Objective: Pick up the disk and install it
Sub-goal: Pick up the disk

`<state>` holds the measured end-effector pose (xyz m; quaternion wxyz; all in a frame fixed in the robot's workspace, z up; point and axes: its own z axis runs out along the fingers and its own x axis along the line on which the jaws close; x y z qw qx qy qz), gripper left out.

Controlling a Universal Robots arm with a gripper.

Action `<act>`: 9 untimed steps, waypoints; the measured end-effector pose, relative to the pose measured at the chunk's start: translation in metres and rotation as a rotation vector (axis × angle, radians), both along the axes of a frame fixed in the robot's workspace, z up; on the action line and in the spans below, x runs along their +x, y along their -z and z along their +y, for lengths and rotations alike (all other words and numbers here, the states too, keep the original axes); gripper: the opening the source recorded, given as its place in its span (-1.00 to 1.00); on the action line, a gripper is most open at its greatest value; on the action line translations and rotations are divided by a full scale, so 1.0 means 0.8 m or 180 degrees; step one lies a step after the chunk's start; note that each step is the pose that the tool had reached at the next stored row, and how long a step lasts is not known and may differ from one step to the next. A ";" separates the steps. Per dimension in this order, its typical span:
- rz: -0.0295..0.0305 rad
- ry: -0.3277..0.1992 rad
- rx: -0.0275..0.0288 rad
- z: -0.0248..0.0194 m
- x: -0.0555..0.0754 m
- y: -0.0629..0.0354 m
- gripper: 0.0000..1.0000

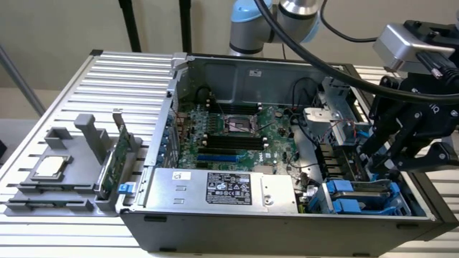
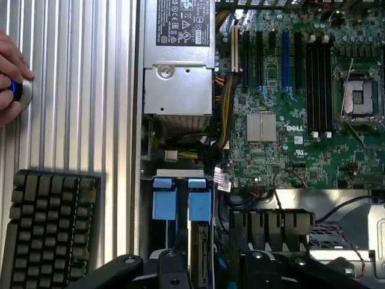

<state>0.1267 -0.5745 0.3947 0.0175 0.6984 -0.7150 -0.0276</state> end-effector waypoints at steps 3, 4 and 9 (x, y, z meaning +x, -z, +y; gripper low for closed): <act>-0.0044 -0.0003 0.0001 0.0000 0.004 0.000 -0.19; -0.0059 -0.0004 0.0001 0.0001 0.005 0.000 -0.19; -0.0137 -0.0004 0.0003 -0.0001 0.008 0.000 -0.23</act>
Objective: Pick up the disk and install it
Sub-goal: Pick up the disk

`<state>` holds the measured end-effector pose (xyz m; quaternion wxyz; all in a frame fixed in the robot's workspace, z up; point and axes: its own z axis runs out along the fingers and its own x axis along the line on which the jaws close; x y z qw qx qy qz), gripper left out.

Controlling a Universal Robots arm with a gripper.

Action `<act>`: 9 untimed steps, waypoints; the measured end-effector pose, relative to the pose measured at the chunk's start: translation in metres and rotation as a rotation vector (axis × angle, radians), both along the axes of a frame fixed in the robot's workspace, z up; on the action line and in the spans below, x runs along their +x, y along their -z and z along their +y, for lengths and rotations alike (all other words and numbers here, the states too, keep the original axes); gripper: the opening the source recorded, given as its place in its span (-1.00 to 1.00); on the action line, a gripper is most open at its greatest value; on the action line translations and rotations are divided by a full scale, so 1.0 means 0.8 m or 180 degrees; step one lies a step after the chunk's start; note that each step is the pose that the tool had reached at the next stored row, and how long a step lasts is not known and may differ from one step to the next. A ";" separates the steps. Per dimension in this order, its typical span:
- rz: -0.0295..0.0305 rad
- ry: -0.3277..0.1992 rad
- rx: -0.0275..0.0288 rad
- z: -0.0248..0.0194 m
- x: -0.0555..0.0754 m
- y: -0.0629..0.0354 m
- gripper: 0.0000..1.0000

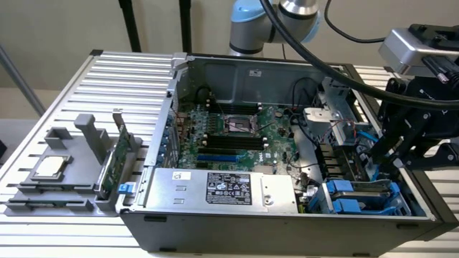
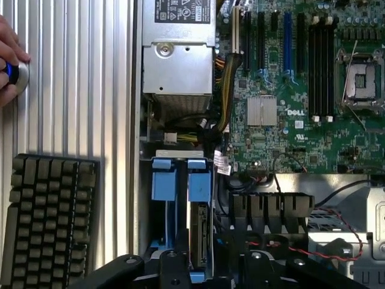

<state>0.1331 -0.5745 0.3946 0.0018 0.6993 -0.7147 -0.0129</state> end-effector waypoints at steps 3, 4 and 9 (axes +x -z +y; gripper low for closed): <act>-0.0001 -0.0001 -0.0001 0.0000 0.000 0.000 -0.49; -0.0001 -0.0001 -0.0001 0.0000 0.000 0.000 -0.61; -0.0001 -0.0003 0.0000 0.0000 0.000 0.000 -0.79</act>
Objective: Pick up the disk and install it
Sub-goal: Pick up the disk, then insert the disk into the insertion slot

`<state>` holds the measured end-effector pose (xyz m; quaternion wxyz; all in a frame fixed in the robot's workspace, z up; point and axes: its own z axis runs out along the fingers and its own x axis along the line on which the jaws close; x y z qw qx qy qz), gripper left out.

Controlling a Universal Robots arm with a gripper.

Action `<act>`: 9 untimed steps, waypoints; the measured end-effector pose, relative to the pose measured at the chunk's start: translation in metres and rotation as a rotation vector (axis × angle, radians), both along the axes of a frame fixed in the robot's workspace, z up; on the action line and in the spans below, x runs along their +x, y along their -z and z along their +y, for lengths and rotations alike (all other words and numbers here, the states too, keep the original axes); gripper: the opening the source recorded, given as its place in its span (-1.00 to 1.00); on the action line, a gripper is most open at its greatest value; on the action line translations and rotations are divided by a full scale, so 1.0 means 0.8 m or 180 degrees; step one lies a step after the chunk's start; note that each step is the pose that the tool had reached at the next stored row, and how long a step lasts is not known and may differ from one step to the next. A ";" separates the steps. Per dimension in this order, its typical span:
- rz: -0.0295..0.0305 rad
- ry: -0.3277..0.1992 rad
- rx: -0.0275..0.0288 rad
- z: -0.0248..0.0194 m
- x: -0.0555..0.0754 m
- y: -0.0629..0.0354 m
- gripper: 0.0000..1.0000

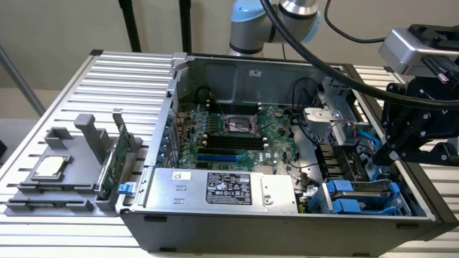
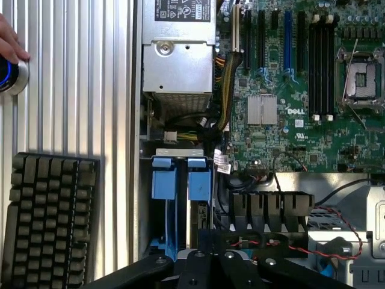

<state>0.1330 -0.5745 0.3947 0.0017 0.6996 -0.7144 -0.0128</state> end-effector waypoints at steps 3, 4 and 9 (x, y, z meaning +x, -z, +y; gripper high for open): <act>0.0000 -0.0002 0.0000 0.0000 0.000 0.000 -0.79; 0.0000 -0.0003 0.0000 0.0000 0.000 0.000 -0.79; 0.0000 -0.0005 0.0000 0.0000 0.000 0.000 -0.79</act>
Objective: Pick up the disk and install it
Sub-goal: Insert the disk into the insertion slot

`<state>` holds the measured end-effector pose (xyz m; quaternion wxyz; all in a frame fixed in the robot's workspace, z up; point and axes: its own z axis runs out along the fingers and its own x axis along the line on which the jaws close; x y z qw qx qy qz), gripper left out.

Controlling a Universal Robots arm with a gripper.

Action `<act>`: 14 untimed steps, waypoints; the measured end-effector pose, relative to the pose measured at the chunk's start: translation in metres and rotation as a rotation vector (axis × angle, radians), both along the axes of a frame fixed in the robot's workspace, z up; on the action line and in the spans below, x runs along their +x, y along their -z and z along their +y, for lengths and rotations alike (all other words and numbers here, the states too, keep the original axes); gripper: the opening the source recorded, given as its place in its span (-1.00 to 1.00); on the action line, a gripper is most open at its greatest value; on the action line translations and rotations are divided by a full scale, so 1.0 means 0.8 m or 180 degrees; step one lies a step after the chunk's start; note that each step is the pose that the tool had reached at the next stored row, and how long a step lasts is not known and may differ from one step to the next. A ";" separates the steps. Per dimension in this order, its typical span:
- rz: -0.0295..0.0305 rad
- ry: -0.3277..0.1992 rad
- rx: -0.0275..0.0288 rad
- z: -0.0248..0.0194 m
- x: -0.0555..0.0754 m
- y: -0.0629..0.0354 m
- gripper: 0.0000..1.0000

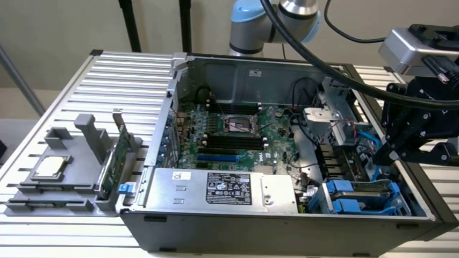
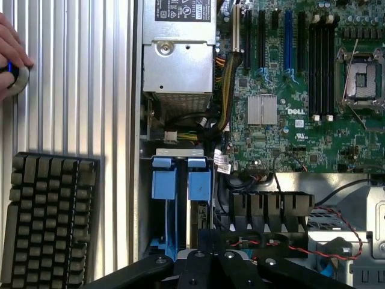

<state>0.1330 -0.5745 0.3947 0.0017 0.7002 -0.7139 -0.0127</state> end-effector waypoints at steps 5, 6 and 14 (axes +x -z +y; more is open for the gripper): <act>0.0000 -0.0001 0.0000 0.0000 0.000 0.000 -0.79; 0.0000 0.0001 0.0000 0.0000 0.000 0.000 -0.79; 0.0000 0.0425 0.0000 0.0000 0.000 0.000 -0.79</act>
